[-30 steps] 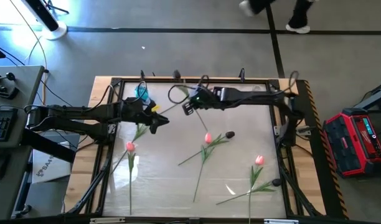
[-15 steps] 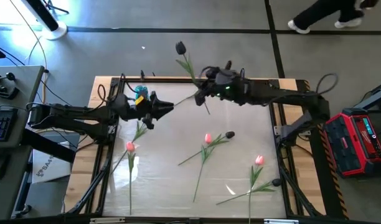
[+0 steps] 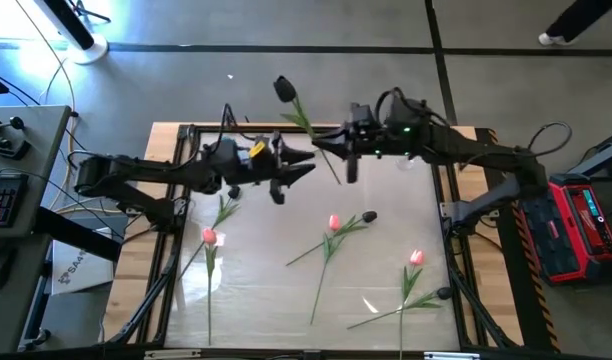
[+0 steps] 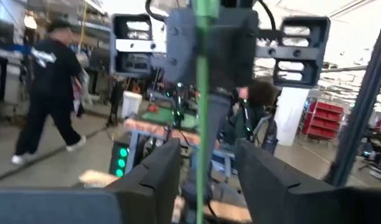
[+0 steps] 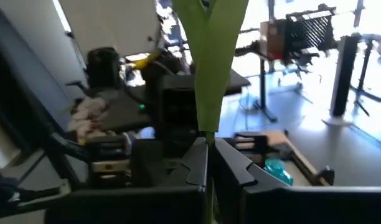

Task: Sort flowers into vase by color
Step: Put the black flower into the transparent vase

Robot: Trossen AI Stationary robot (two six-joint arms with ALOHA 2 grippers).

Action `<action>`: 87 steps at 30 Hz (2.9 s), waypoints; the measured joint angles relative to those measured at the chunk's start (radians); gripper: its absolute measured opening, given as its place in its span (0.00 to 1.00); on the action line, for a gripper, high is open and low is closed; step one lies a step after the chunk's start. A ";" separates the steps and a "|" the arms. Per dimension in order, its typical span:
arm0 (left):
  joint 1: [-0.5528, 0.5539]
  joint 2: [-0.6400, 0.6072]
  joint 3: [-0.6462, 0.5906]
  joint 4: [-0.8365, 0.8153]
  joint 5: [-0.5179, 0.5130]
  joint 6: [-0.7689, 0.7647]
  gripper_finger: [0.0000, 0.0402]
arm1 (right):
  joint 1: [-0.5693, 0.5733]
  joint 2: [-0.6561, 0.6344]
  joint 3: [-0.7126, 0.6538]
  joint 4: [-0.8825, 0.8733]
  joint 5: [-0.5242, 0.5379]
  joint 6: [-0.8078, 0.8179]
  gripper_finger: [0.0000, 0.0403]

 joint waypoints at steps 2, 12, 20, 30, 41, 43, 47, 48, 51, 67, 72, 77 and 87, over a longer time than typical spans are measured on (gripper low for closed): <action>0.005 0.026 0.044 -0.002 0.004 0.013 0.41 | 0.000 -0.034 0.000 0.000 -0.011 -0.024 0.00; 0.040 0.203 0.255 -0.001 0.134 0.006 0.46 | -0.003 -0.134 0.000 -0.015 -0.015 -0.097 0.00; 0.036 0.340 0.421 -0.026 0.217 0.025 0.45 | -0.002 -0.173 -0.145 0.121 -0.014 -0.062 0.00; 0.051 0.339 0.426 -0.113 0.214 0.026 0.19 | -0.002 -0.393 -0.497 0.448 0.004 0.044 0.00; 0.048 0.339 0.426 -0.121 0.220 0.025 0.06 | -0.004 -0.400 -0.558 0.493 0.057 -0.007 0.00; 0.045 0.338 0.426 -0.135 0.219 0.025 0.12 | -0.003 -0.399 -0.558 0.501 0.057 -0.027 0.00; 0.040 0.338 0.425 -0.156 0.214 0.024 0.28 | -0.003 -0.400 -0.557 0.518 0.035 -0.050 0.00; 0.039 0.338 0.425 -0.159 0.214 0.025 0.32 | -0.003 -0.399 -0.557 0.517 0.030 -0.049 0.00; 0.039 0.338 0.425 -0.162 0.181 0.023 0.41 | -0.003 -0.389 -0.557 0.514 0.019 -0.043 0.00; 0.017 0.402 0.424 -0.100 0.229 0.033 0.21 | -0.001 -0.363 -0.556 0.512 -0.031 0.014 0.00; 0.025 0.402 0.424 -0.115 0.229 0.033 0.02 | -0.001 -0.368 -0.556 0.458 -0.033 0.071 0.00; 0.031 0.402 0.424 -0.175 0.226 0.030 0.01 | -0.020 -0.406 -0.555 0.342 -0.032 0.137 0.07; 0.031 0.402 0.424 -0.301 0.225 0.077 0.00 | -0.032 -0.457 -0.555 0.211 -0.001 0.152 0.48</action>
